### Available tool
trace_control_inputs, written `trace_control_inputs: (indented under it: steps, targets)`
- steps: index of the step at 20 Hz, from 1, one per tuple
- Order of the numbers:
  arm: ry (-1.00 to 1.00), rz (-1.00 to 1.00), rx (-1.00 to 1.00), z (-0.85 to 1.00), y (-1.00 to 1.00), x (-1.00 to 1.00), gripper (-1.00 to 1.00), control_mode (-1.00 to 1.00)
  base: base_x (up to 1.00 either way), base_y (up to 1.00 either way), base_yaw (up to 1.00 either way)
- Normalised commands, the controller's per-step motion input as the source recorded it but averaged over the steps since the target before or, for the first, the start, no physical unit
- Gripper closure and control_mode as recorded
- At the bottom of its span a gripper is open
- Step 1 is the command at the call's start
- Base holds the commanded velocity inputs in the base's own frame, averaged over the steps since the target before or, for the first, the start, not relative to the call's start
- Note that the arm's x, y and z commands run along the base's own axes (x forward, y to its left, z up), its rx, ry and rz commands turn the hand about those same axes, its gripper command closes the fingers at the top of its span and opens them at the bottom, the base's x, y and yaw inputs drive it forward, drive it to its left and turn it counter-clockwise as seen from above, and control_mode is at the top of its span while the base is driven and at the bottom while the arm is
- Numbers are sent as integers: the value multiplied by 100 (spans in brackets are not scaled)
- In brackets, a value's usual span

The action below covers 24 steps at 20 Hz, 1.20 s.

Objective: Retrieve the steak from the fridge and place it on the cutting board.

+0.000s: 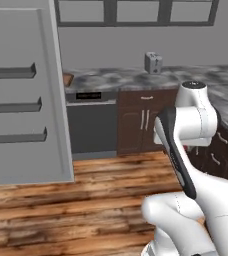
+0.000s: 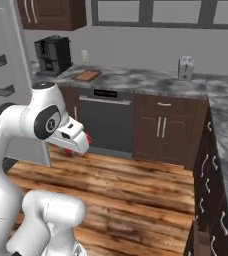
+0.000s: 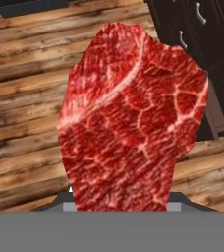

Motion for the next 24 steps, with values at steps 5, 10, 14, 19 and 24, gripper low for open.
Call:
trace_control_inputs:
  steps: [5,10,14,19,24]
  targets:
    - [0,0,0,0,0,0,100,100,50,-48,0]
    - [0,0,0,0,0,0,100,100,56,-51,0]
    - [0,0,0,0,0,0,100,100,56,-8,0]
    - [0,0,0,0,0,0,100,100,75,-19,4]
    - [0,0,0,0,0,0,100,100,78,-47,15]
